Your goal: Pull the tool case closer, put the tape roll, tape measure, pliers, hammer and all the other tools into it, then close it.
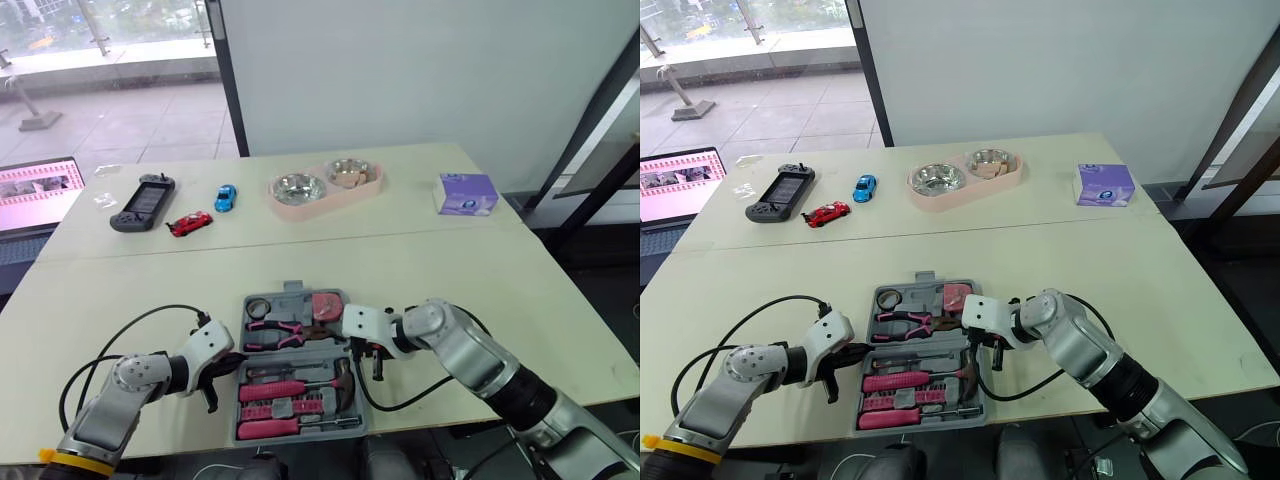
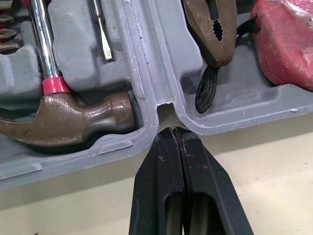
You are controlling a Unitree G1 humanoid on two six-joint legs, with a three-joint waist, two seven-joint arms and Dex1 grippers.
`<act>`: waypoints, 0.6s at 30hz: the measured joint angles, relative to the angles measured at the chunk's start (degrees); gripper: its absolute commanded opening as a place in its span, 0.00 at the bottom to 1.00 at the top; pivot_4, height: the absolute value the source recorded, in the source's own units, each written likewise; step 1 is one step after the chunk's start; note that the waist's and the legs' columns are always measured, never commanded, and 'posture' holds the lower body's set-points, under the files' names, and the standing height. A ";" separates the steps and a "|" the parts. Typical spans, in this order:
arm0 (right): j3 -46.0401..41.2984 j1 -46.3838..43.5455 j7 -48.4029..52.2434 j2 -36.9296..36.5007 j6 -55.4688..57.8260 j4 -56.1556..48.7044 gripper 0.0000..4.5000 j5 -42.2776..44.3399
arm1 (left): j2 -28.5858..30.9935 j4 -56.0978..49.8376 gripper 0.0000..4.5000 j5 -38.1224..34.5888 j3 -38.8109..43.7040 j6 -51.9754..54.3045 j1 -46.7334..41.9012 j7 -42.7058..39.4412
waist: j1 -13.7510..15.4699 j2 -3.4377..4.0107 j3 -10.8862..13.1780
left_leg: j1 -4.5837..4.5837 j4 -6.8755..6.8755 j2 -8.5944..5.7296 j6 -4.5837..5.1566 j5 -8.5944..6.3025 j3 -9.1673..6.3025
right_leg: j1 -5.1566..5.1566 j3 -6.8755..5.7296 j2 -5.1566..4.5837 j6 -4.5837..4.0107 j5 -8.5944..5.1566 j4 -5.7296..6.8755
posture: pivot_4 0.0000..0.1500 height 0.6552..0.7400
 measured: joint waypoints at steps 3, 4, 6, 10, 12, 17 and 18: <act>0.00 0.00 -0.20 0.22 -0.02 0.01 0.01 -0.18 | 0.05 -0.17 0.00 -0.05 0.19 0.02 0.29 0.06 | -0.02 0.00 0.00 | 0.00 0.00 0.01 0.00 0.00 0.00 | 0.00 0.00 0.01 0.00 0.00 0.00 | 1.00 0.95; 0.00 0.00 -0.16 0.23 -0.02 0.01 0.01 -0.18 | 0.08 -0.20 0.00 -0.09 0.24 0.03 0.35 0.06 | -0.02 0.00 0.00 | 0.00 0.00 0.01 0.00 0.00 0.00 | 0.00 0.00 0.01 0.00 0.00 0.00 | 1.00 0.95; 0.00 0.00 -0.12 0.24 -0.02 0.00 0.01 -0.18 | 0.27 -0.28 0.00 -0.25 0.40 0.04 0.46 0.06 | -0.03 0.00 0.00 | 0.00 0.00 0.01 0.00 0.00 0.00 | 0.00 0.00 0.01 0.00 0.00 0.00 | 1.00 0.95; -0.80 0.21 0.31 -1.00 -0.32 -1.26 0.01 0.53 | 1.66 -2.39 0.00 -2.66 3.02 2.77 2.87 -0.09 | -0.13 -0.04 0.03 | -0.05 -0.04 0.03 0.00 0.00 0.00 | -0.08 0.01 0.02 0.00 0.00 -0.01 | 1.00 0.95; -2.03 0.37 0.39 -2.21 -0.44 -2.07 0.01 0.89 | 3.42 -4.21 0.00 -4.77 5.86 5.80 5.00 -0.50 | -0.02 -0.07 0.05 | -0.07 -0.05 0.04 0.00 0.00 -0.01 | -0.10 0.00 0.02 -0.01 0.00 -0.01 | 1.00 0.95; -7.47 1.50 0.68 -6.55 -0.53 -2.39 0.01 2.63 | 7.75 -10.09 0.00 -12.30 16.81 13.04 8.53 -2.38 | 0.53 -0.23 0.20 | -0.25 0.01 0.03 0.00 0.00 -0.03 | -0.11 -0.03 0.00 -0.01 -0.01 -0.17 | 1.00 0.95; -9.14 1.90 0.72 -6.57 -0.20 -2.60 0.01 3.87 | 7.69 -12.57 0.00 -14.01 18.66 11.35 9.56 -3.66 | 0.50 -0.24 0.20 | -0.27 0.00 0.03 -0.01 -0.01 -0.01 | -0.11 -0.03 -0.02 -0.01 -0.01 -0.23 | 1.00 0.95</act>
